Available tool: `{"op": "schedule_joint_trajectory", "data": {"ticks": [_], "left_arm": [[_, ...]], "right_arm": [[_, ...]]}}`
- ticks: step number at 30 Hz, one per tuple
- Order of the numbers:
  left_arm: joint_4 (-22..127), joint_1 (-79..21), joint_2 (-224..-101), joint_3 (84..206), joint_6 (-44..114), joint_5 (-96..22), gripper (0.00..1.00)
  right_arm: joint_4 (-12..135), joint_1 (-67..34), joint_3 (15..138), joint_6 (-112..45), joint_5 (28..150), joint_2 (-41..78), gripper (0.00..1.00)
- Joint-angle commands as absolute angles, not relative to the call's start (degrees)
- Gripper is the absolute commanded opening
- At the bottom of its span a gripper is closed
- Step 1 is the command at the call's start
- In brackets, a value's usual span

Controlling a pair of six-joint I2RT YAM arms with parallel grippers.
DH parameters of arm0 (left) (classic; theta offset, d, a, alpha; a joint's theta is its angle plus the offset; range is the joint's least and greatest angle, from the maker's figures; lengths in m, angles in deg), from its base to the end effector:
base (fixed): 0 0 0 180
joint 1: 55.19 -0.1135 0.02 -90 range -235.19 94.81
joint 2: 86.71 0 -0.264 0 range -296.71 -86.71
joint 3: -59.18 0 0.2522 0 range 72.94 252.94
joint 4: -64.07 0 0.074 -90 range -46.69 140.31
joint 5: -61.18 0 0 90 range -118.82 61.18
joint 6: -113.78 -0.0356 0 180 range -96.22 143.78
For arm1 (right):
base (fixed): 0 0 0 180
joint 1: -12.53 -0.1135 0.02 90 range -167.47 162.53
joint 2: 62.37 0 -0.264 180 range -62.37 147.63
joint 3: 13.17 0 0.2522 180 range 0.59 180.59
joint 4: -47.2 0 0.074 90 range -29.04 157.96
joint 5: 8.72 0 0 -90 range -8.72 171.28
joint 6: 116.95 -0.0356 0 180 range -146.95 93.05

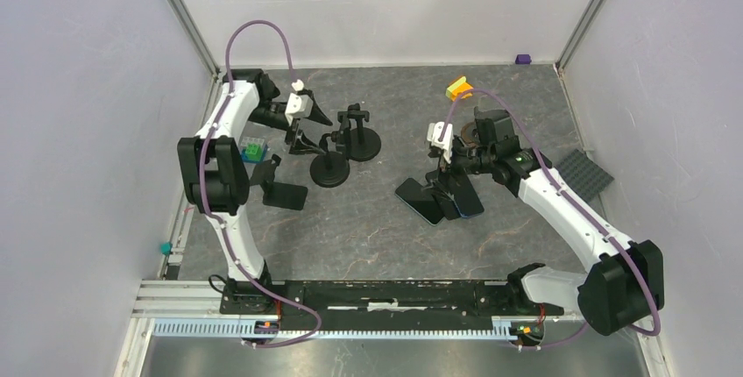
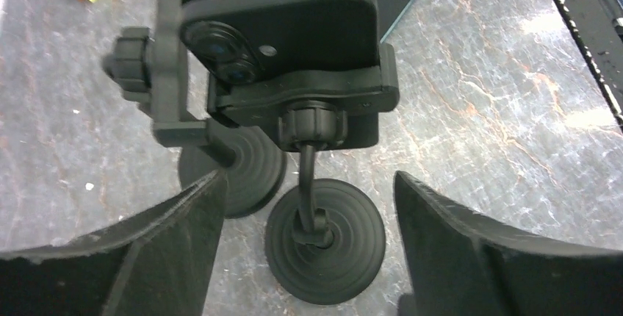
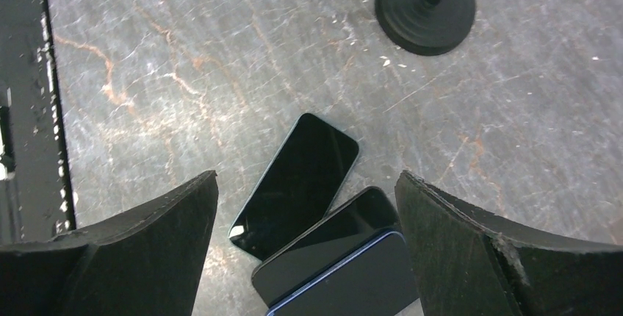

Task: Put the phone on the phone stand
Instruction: Pick up the phone stand at the center of the board.

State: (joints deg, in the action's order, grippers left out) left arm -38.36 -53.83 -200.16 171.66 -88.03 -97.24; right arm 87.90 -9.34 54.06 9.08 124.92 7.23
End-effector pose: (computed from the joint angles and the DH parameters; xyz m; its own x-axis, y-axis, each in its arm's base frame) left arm 0.3562 -0.0416 0.2667 0.1694 0.3375 -0.9259 0.9797 -0.1599 0.1209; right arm 0.2255 0.1170 0.2824 -0.0787 -0.4903 -0.8680 -0.9692 0.2416 -0.0486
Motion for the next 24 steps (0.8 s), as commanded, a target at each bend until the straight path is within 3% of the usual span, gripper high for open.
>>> {"op": "schedule_joint_trajectory", "data": {"ticks": [1, 2, 10, 17, 24], "left_arm": [[-43.96, -55.03, -197.04, 175.14, -86.10, -101.99, 0.95], [-43.99, -55.10, -196.06, 175.09, -85.43, -102.35, 0.99], [-43.30, -58.44, -188.35, 171.94, -71.46, -100.20, 1.00], [-15.78, -58.60, -177.93, 163.13, -31.36, -92.61, 1.00], [0.46, -58.66, -168.57, 154.24, -15.35, -89.93, 1.00]], "right_arm": [[79.10, -10.82, 56.14, 3.27, 120.52, 8.33, 0.94], [77.63, -12.34, 57.59, 2.55, 118.51, 9.13, 0.94], [71.15, -21.24, 74.59, -2.97, 104.61, 24.19, 0.86], [70.31, -24.16, 85.41, -3.07, 98.06, 34.61, 0.82], [72.36, -24.73, 92.90, -2.77, 96.33, 41.40, 0.74]]}}
